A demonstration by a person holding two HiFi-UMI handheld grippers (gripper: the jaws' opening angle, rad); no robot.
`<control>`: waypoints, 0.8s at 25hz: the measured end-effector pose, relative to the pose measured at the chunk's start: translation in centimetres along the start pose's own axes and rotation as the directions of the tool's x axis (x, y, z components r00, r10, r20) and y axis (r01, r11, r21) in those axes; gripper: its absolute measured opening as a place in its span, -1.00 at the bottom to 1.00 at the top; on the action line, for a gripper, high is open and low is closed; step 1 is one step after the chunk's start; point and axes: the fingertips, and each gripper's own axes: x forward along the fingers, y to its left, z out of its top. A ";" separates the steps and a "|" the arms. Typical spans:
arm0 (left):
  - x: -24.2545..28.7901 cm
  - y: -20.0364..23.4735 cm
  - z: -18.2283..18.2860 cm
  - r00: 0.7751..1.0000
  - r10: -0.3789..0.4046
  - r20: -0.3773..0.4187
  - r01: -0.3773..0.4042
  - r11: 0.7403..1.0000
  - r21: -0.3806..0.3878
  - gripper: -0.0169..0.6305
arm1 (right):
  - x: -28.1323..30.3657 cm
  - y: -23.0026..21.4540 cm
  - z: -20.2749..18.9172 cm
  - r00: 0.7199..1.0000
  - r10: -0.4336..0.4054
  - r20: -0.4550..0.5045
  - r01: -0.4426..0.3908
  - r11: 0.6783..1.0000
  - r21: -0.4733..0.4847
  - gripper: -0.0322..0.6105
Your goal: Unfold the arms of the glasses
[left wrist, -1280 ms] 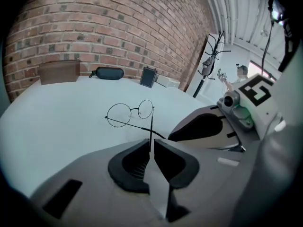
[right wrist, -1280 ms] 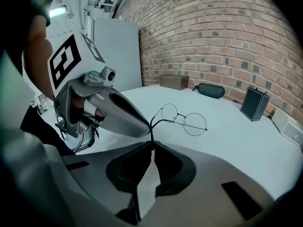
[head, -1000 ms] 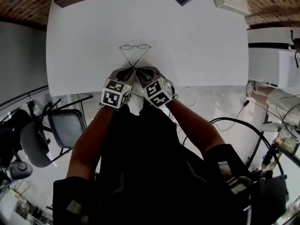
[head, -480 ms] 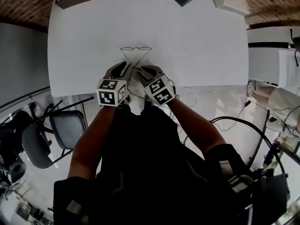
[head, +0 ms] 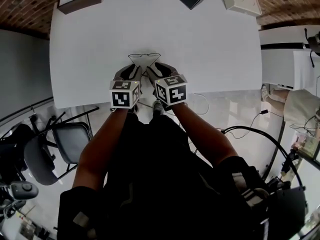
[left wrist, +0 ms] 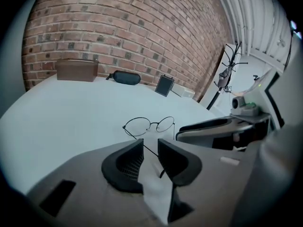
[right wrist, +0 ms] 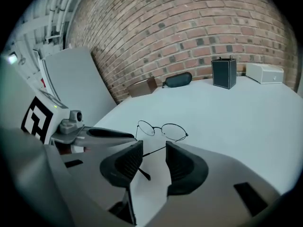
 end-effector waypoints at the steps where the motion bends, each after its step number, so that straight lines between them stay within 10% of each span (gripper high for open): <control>1: 0.2 0.2 -0.1 1.000 0.010 -0.011 -0.010 1.000 0.007 -0.68 | 0.4 0.0 -0.2 1.000 -0.006 -0.005 0.006 1.000 0.020 -0.54; 20: -0.6 2.1 -0.2 0.996 0.047 -0.078 -0.032 0.984 0.173 -0.68 | -0.1 -1.7 -0.9 0.992 0.059 -0.112 -0.071 0.992 -0.103 -0.50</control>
